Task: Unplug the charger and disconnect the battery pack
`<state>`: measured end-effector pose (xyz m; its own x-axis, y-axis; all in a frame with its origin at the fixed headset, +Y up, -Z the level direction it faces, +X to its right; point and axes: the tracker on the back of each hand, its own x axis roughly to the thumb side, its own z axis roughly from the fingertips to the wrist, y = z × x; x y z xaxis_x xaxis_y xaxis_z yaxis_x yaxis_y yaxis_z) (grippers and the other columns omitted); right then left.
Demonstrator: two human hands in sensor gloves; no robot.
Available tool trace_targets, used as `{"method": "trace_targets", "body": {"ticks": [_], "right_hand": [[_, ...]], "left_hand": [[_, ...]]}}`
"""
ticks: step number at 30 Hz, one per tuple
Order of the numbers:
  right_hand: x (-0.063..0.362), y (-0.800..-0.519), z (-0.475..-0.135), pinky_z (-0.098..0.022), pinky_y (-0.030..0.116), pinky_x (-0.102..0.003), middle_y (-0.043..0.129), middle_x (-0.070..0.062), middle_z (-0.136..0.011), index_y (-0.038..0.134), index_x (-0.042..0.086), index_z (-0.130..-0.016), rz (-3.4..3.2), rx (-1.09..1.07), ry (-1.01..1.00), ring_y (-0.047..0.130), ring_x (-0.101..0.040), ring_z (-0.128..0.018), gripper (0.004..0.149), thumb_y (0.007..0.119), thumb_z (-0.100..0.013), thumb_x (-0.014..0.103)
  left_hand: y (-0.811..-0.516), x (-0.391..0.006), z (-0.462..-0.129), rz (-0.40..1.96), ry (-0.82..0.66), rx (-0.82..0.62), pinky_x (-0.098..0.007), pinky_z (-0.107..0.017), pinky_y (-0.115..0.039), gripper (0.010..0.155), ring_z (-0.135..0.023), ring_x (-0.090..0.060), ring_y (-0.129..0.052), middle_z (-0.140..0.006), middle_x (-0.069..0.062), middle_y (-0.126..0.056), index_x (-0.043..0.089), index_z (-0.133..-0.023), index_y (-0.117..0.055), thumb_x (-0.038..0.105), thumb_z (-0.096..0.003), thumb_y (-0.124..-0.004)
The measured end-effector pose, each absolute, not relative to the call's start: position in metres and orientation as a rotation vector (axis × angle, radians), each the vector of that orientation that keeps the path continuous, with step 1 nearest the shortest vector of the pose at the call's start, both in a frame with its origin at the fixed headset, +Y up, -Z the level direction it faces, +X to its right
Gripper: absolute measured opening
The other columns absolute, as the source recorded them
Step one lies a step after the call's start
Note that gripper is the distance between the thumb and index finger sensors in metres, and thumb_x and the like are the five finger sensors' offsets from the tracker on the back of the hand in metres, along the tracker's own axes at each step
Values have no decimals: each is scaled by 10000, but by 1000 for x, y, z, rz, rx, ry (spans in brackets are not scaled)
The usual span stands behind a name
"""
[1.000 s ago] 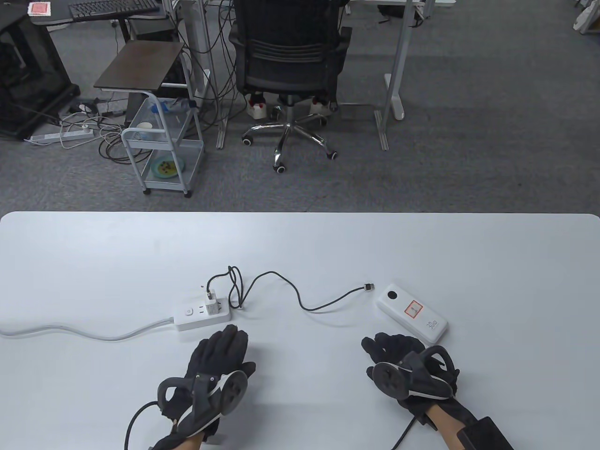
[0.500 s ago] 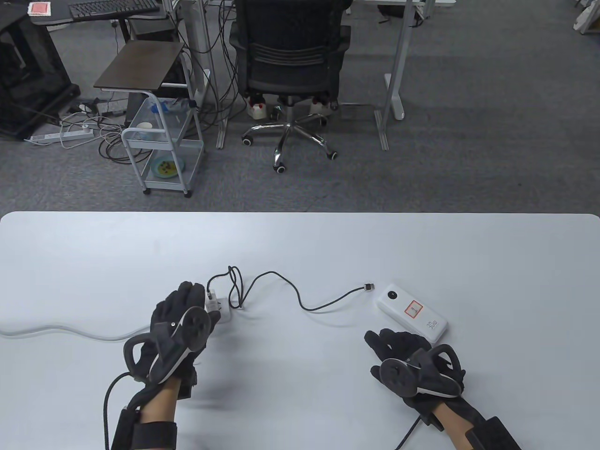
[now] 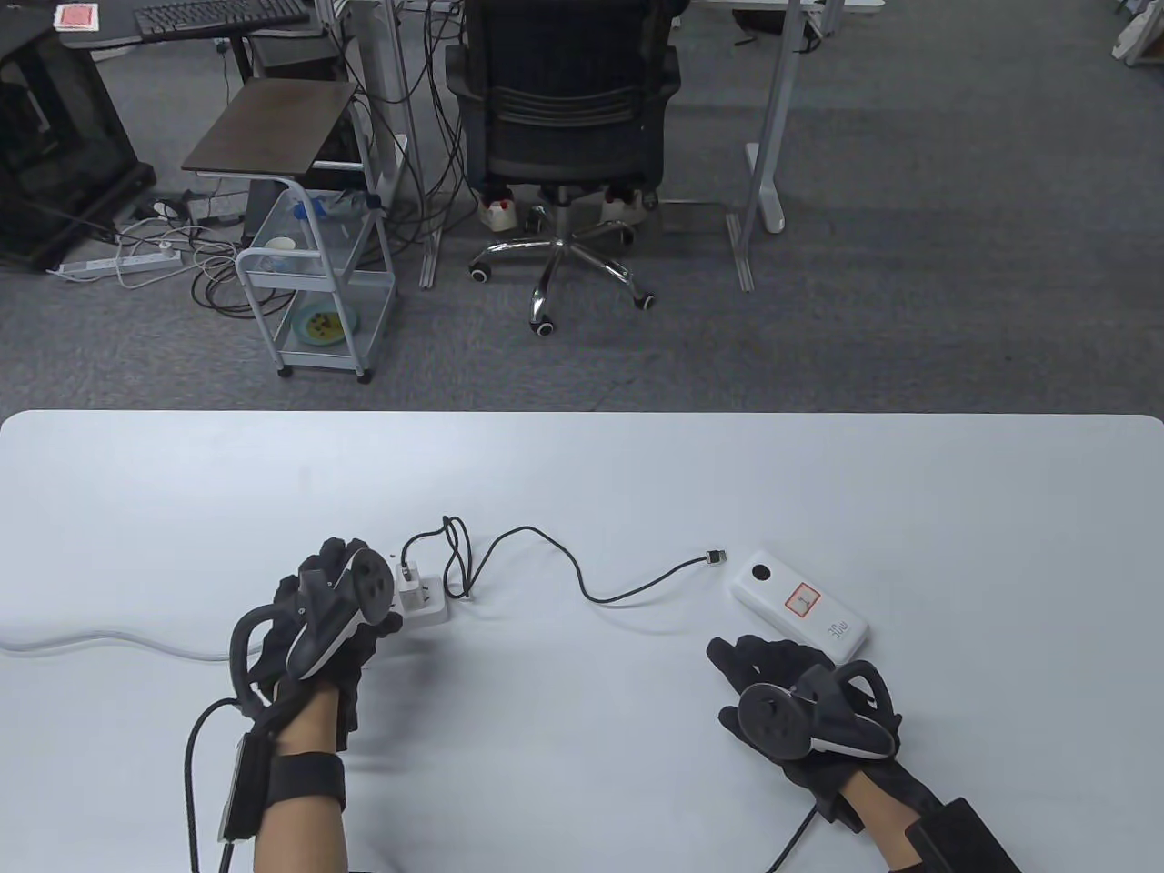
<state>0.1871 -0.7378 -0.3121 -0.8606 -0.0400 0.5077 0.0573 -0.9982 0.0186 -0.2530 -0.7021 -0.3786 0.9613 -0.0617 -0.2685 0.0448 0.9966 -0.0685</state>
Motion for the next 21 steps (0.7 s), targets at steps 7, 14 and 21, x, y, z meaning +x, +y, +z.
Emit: {"method": "trace_targets", "body": {"ticks": [7,14,21], "right_hand": [[186,-745,-313,-644,569,-643,544,-198,-1109,398,215,-1103,-2958,-843,-129,657,-455,-889,709,611,-496,513],[184,-745,-310,-630,592,-616,575,-194,-1093,398,206,-1103,-2938,-872,-164,681,-447,-862,710,604,-499,517],[182,-747,-308,-631,587,-619,576,-191,-1091,402,205,-1101,-2903,-896,-201,676,-447,-862,705,600,-500,518]], "left_hand": [[-717,-244,-400,-121,277,-177,-394,-900,-599,955,-1197,-156,-665,-1259,107,-506,428,-1148,-435,636,-326,-874],[-736,-246,-412,-109,273,-255,-408,-898,-588,958,-1200,-161,-646,-1259,109,-494,437,-1144,-428,647,-323,-875],[-751,-242,-419,-116,268,-315,-407,-904,-584,886,-1202,-145,-637,-1242,143,-541,456,-1121,-498,632,-343,-884]]}}
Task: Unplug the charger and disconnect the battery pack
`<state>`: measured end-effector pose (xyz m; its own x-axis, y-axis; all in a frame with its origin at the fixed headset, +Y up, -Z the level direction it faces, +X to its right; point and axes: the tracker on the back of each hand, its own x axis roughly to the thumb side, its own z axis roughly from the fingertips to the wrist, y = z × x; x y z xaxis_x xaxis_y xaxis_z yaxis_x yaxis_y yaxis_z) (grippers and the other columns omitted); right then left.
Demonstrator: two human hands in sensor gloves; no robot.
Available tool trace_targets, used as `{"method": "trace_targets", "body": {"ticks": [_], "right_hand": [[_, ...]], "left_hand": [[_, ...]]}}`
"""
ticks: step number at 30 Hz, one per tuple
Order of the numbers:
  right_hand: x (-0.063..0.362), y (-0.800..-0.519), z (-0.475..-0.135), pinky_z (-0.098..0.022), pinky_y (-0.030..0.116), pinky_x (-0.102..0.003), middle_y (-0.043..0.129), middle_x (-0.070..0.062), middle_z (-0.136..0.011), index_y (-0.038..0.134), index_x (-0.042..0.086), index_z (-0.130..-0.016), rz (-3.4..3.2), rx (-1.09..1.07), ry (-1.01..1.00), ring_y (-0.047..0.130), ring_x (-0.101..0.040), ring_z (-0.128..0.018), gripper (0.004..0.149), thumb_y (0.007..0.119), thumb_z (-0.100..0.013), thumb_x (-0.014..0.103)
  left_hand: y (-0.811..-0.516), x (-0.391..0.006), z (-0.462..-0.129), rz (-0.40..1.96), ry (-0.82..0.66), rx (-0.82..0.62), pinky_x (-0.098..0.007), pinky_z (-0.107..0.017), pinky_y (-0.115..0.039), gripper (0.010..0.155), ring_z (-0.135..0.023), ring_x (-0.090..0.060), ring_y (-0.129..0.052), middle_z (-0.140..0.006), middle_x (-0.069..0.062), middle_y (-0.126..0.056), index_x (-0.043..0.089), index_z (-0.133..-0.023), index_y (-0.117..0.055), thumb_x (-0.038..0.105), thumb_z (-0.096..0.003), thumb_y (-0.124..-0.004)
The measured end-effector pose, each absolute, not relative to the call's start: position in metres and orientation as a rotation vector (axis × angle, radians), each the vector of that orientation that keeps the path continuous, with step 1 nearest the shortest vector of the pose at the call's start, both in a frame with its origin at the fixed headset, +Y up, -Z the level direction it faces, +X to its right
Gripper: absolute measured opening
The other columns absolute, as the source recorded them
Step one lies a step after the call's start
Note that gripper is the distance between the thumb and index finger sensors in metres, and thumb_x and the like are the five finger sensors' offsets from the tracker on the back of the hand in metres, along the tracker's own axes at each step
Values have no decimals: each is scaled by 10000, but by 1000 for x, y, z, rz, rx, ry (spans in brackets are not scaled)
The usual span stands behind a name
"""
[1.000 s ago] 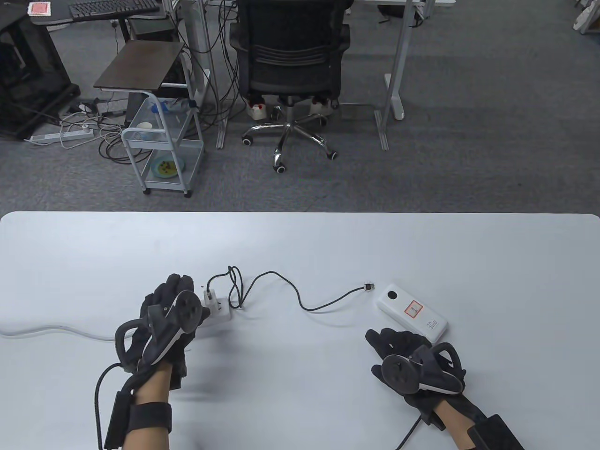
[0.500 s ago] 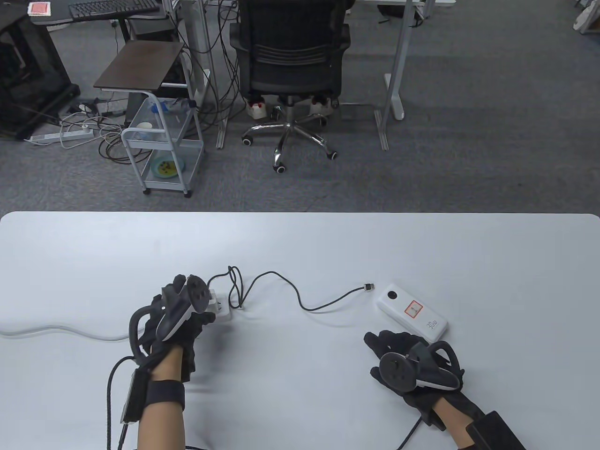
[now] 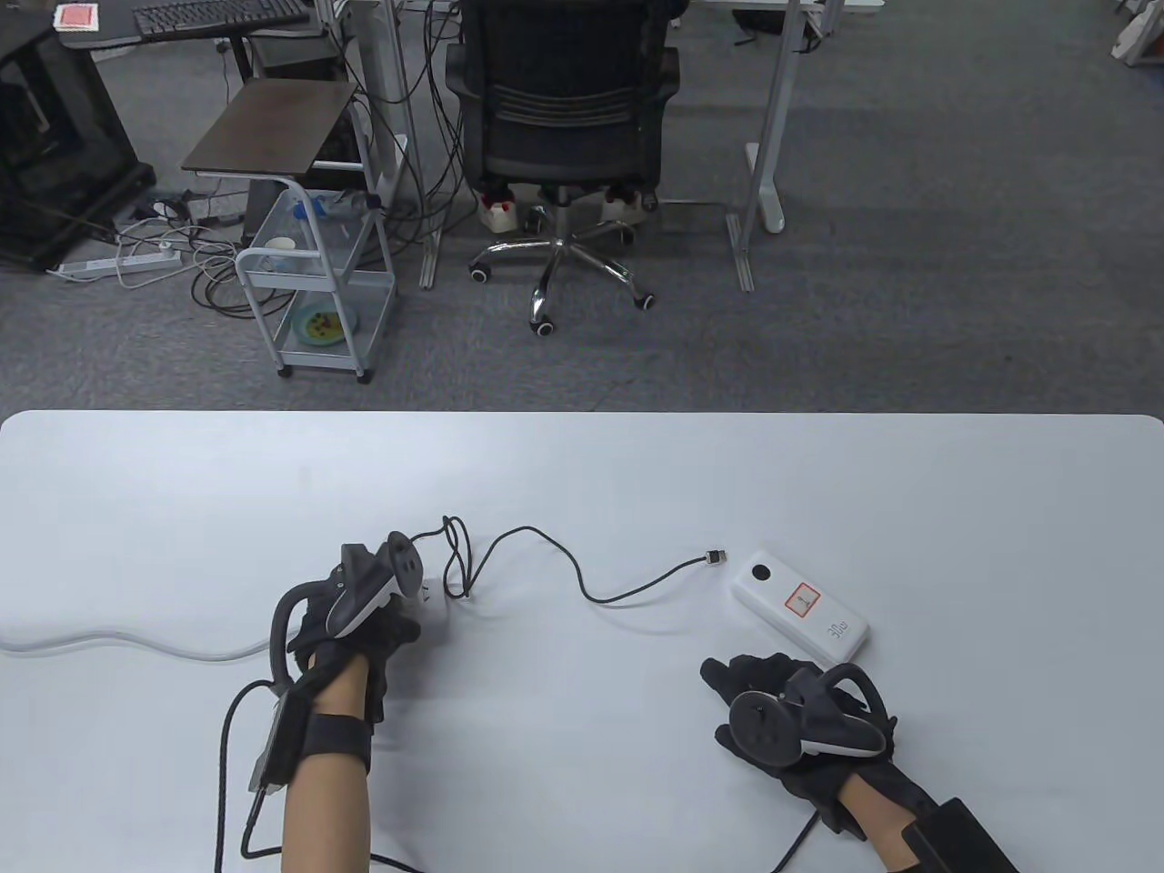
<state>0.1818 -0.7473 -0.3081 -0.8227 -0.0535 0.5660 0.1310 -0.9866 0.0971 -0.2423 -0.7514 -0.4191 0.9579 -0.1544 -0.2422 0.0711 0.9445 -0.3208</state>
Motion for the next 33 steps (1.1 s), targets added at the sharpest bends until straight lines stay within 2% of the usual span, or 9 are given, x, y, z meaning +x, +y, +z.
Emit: {"method": "trace_targets", "body": {"ticks": [3,12,16,27,33], "right_hand": [[181,-747,-306,-634,584,-618,584,-185,-1090,412,205,-1099,-2897,-910,-219,674,-445,-864,700,597,-502,519],[177,-748,-302,-632,587,-615,594,-177,-1086,414,207,-1098,-2872,-935,-229,677,-441,-863,698,593,-501,522],[178,-746,-303,-633,585,-616,594,-179,-1085,417,207,-1098,-2881,-935,-225,674,-442,-864,696,593,-501,520],[185,-745,-305,-633,586,-615,611,-178,-1079,441,205,-1094,-2921,-914,-260,681,-443,-859,685,596,-502,514],[191,-744,-308,-637,588,-610,627,-178,-1071,473,201,-1087,-2963,-912,-269,690,-442,-853,671,600,-503,507]], "left_hand": [[-753,-241,-419,-135,258,-305,-418,-900,-590,832,-1175,-152,-694,-1202,153,-633,460,-1091,-560,626,-343,-884],[-753,-238,-416,-167,238,-280,-415,-871,-633,801,-1106,-164,-788,-1144,127,-715,449,-1069,-611,661,-346,-881],[-750,-227,-410,-207,207,-251,-416,-864,-645,802,-1091,-166,-810,-1133,123,-735,447,-1067,-626,676,-341,-879],[-728,-178,-391,-103,75,-243,-408,-828,-697,816,-1013,-184,-902,-1089,98,-808,416,-1065,-680,725,-332,-860],[-736,-154,-362,-116,7,-228,-401,-824,-700,818,-1003,-188,-908,-1090,83,-807,390,-1075,-677,726,-351,-855]]}}
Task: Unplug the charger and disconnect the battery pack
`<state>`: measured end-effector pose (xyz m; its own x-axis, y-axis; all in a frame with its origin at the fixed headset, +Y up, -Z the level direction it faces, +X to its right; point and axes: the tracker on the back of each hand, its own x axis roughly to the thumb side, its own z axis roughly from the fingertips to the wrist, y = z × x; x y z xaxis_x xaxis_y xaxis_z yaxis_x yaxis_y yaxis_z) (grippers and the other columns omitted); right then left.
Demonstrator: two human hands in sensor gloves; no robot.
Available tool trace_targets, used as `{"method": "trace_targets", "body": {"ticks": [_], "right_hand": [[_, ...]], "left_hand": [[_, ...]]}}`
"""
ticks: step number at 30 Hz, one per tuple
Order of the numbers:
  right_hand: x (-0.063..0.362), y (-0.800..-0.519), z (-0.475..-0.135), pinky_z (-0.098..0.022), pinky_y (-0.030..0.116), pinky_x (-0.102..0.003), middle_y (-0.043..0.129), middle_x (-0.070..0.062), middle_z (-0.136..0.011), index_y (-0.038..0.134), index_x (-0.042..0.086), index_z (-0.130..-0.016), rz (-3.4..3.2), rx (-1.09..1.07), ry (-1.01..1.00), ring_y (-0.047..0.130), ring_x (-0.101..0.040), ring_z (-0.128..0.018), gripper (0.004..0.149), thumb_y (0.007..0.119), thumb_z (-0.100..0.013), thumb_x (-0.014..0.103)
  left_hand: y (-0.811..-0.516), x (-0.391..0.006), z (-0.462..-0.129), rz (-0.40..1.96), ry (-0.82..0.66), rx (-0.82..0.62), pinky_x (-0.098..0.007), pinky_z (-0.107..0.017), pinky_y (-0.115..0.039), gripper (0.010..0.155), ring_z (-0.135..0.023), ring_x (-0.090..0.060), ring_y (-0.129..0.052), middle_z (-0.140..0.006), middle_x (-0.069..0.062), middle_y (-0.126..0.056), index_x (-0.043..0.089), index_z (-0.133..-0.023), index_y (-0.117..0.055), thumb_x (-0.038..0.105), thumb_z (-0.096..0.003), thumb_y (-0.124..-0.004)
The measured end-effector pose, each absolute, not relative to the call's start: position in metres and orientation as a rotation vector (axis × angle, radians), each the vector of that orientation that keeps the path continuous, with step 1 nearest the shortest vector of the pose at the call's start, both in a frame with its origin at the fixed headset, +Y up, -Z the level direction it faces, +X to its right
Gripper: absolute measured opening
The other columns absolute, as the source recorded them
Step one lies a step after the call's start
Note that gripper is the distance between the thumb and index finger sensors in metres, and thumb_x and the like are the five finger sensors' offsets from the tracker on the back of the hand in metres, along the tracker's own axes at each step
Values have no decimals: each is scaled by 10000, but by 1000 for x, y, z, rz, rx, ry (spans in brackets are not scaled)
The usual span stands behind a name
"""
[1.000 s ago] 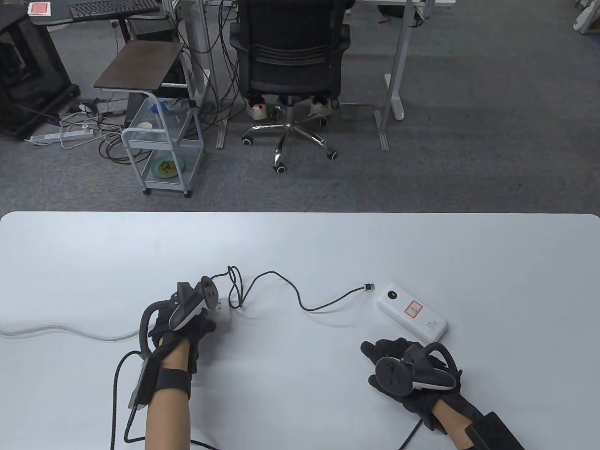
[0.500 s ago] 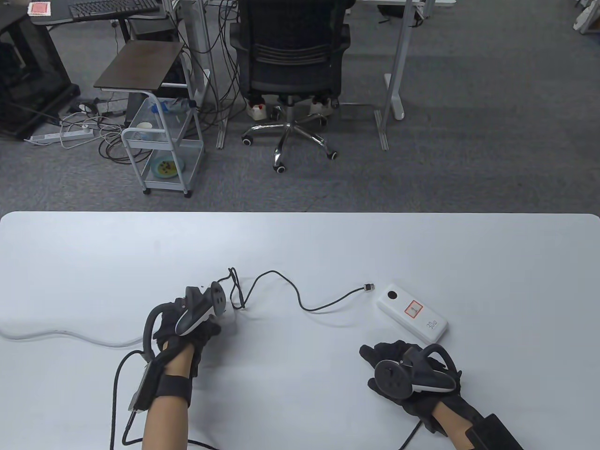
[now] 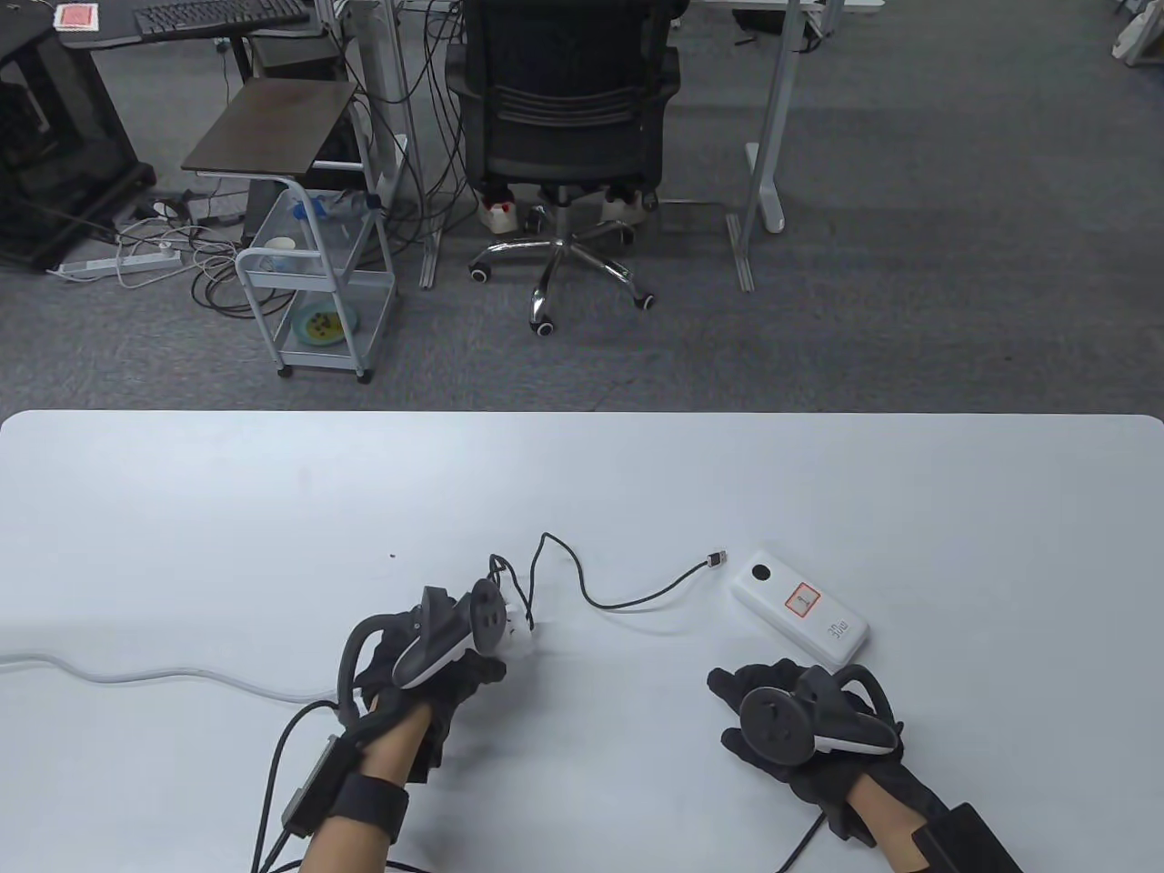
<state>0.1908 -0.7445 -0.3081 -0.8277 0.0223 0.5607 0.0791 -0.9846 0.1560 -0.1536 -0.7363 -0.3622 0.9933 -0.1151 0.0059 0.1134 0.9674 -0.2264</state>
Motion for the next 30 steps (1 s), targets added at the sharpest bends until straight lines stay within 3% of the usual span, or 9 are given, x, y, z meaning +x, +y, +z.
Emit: {"method": "trace_targets", "body": {"ticks": [15,20,30], "right_hand": [[185,-750,-306,-636,589,-608,625,-173,-1071,478,203,-1084,-2915,-914,-284,687,-438,-855,668,596,-503,510],[185,-753,-306,-636,589,-609,624,-172,-1072,478,206,-1084,-2900,-920,-296,687,-437,-856,667,596,-503,510],[177,-758,-304,-637,595,-603,629,-157,-1069,477,207,-1084,-2847,-959,-295,693,-425,-857,667,590,-504,515]], "left_hand": [[-733,-111,-308,-45,-79,-165,-416,-830,-684,816,-1020,-206,-890,-1106,65,-795,368,-1092,-674,722,-378,-851],[-744,-90,-295,-63,-136,-140,-414,-828,-686,817,-1009,-210,-896,-1096,65,-803,359,-1089,-680,729,-380,-845],[-758,-91,-293,-97,-183,-142,-400,-822,-703,805,-983,-174,-934,-1054,102,-854,406,-1054,-731,760,-341,-849]]}}
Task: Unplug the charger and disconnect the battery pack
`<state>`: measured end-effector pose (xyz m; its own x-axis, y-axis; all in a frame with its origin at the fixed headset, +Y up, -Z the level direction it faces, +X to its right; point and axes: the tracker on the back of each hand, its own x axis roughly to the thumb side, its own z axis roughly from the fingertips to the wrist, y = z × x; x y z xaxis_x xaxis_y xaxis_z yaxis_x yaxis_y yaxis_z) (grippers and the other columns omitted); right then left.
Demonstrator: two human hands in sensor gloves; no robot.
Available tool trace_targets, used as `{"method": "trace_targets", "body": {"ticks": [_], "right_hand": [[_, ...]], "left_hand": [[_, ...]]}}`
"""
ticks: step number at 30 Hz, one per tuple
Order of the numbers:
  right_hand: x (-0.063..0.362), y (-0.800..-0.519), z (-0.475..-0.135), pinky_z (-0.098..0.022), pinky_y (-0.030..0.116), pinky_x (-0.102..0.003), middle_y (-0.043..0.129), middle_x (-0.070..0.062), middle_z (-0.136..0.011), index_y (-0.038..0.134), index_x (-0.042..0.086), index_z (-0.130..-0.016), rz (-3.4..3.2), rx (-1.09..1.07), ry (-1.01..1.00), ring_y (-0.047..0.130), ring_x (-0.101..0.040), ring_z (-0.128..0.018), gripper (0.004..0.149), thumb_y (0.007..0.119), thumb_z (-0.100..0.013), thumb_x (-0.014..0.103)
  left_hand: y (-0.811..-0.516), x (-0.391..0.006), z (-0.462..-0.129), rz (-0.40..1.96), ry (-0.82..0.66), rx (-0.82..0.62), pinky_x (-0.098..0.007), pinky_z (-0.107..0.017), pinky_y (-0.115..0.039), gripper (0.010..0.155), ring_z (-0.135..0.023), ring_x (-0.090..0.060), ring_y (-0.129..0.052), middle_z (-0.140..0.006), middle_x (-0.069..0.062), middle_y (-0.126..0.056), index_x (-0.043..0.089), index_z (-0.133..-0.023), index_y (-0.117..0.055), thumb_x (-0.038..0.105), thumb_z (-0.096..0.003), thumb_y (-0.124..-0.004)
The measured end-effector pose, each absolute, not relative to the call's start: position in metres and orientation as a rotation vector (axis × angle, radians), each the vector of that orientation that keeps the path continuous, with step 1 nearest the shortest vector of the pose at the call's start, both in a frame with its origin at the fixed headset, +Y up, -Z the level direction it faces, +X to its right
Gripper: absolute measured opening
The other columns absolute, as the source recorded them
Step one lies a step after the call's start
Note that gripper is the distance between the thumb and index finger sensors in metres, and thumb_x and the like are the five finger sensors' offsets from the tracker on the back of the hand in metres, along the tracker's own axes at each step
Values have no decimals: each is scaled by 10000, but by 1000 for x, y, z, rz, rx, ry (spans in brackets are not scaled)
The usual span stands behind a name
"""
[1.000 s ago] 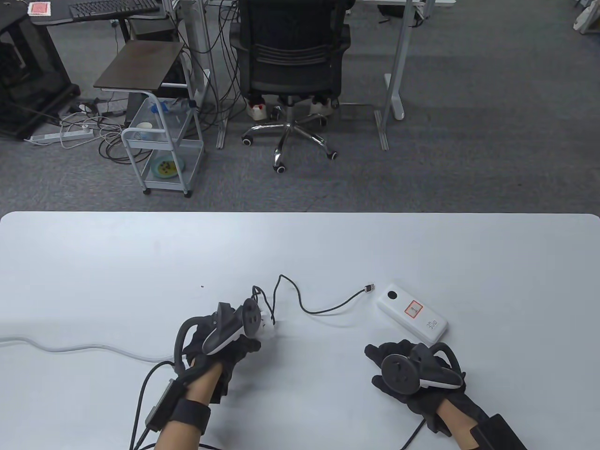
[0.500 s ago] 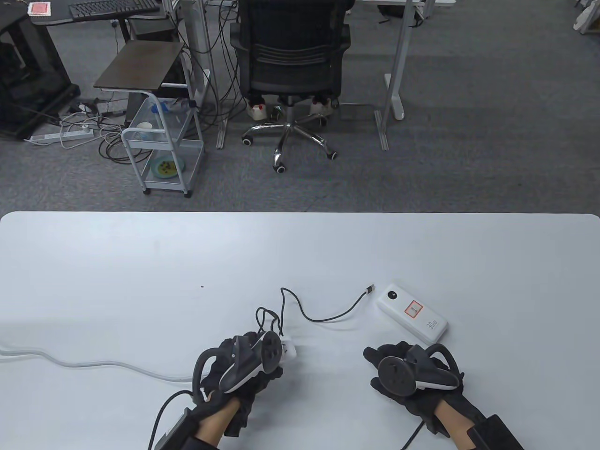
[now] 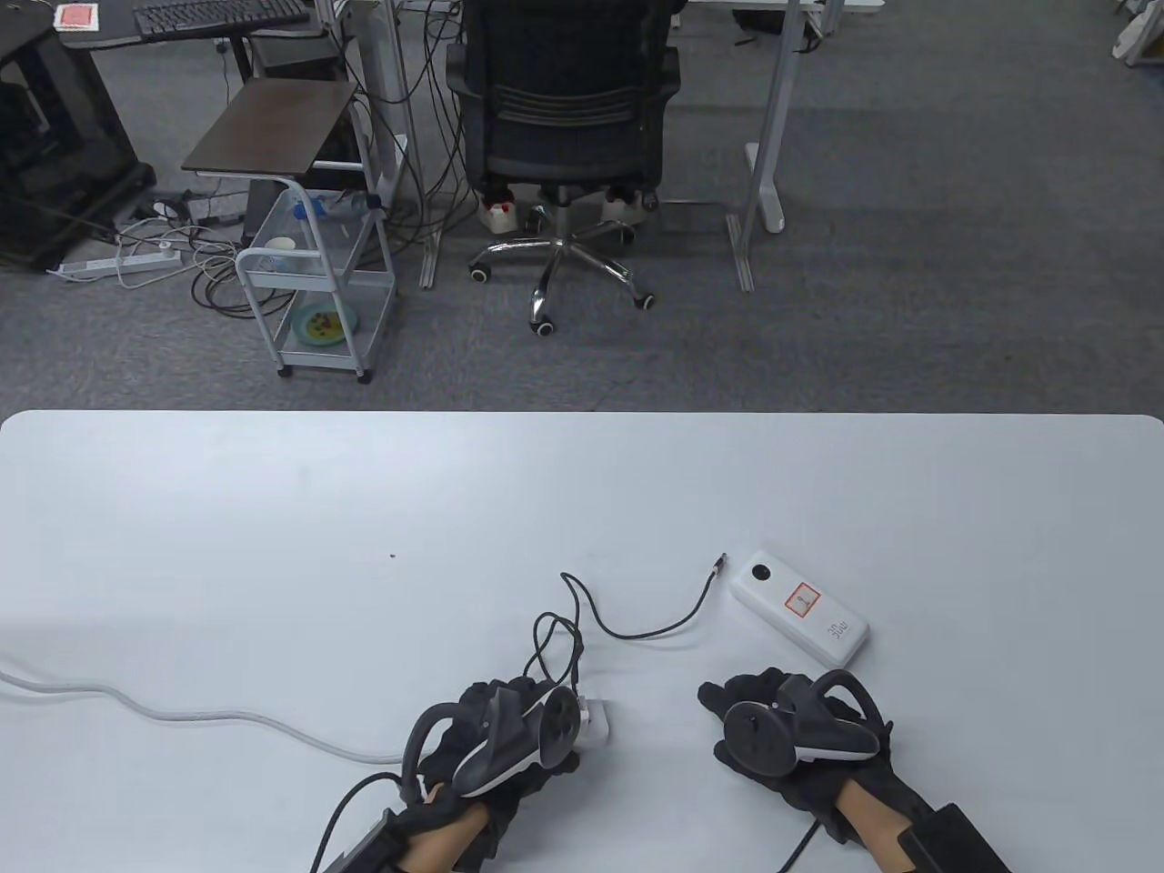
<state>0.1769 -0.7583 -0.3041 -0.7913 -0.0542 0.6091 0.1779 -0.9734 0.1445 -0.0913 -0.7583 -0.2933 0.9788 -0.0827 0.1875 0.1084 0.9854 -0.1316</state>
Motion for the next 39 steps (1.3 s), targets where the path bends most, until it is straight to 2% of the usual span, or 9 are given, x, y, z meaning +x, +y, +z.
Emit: {"method": "trace_targets", "body": {"ticks": [9,14,17,28,39], "right_hand": [[174,-761,-303,-638,594,-602,630,-155,-1069,478,210,-1083,-2828,-955,-295,692,-422,-858,664,589,-503,515],[174,-759,-302,-635,601,-598,634,-154,-1066,489,205,-1078,-2845,-978,-277,698,-419,-854,661,590,-502,515],[171,-758,-300,-633,604,-596,636,-150,-1065,487,208,-1079,-2851,-999,-267,701,-419,-852,663,591,-501,516],[167,-758,-296,-631,608,-595,638,-148,-1065,488,208,-1078,-2839,-1020,-259,703,-417,-852,663,590,-501,517],[154,-763,-291,-630,616,-588,640,-144,-1062,487,210,-1077,-2816,-1068,-266,708,-405,-852,662,587,-501,520]], "left_hand": [[-757,-88,-289,-162,-188,-132,-403,-841,-672,832,-1037,-181,-886,-1109,98,-799,396,-1087,-667,756,-351,-814],[-747,-97,-289,-61,-193,-167,-409,-845,-668,912,-1061,-185,-861,-1149,89,-747,388,-1124,-611,773,-327,-827],[-741,-104,-287,4,-190,-192,-409,-847,-666,894,-1064,-184,-855,-1146,92,-749,396,-1114,-624,765,-328,-835],[-737,-111,-285,-57,-162,-142,-382,-830,-697,710,-1021,-148,-902,-1090,133,-810,449,-1034,-709,662,-375,-870],[-736,-112,-285,-52,-161,-145,-375,-830,-703,684,-1015,-141,-912,-1083,143,-818,466,-1014,-722,657,-372,-865]]}}
